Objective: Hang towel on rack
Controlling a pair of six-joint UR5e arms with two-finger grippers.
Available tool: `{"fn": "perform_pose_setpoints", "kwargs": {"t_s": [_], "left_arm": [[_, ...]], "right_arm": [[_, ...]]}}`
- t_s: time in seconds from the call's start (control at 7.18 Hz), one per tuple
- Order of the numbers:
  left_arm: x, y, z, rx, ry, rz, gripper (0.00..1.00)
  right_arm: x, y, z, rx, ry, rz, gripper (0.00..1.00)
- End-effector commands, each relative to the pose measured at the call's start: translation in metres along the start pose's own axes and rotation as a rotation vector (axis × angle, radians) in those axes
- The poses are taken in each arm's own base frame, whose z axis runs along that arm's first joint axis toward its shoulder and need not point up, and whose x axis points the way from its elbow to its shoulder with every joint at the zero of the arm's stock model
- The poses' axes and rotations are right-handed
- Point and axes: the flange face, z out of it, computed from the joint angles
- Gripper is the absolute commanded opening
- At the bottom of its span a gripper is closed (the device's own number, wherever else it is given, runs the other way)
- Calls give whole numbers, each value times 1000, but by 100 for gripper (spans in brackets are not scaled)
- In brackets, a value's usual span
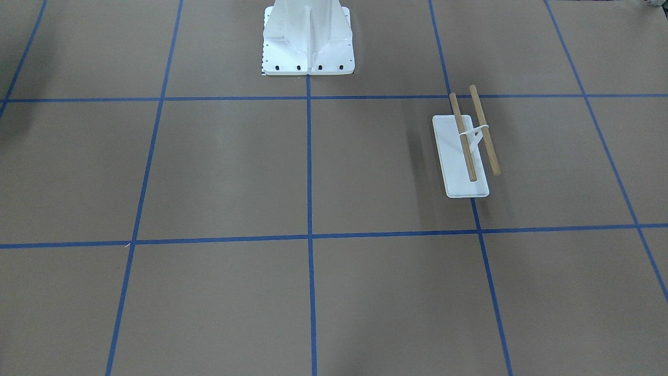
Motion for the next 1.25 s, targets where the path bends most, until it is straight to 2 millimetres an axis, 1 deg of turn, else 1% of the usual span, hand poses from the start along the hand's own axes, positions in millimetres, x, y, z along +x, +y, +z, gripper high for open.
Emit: {"fn": "perform_pose_setpoints", "kwargs": {"t_s": [0.0,0.14,0.28,0.42,0.97,1.11], "left_arm": [[-1,1,1,2,-1,1,98],[0,0,1,1,0,2,98],[-1,1,2,0,0,1,98],[-1,1,2,0,0,-1,98],[-2,0,3,-1,1,-2,98],[-2,1,3,-2,1,-3,98]], "right_arm": [[-6,0,7,-16,0,-18,87],[-7,0,7,-17,-1,-20,75],[-7,0,8,-19,-1,-20,20],[-8,0,9,-21,-2,-25,0],[-11,-4,9,-18,2,-52,0],[-16,-12,-1,9,-17,-67,0]]}}
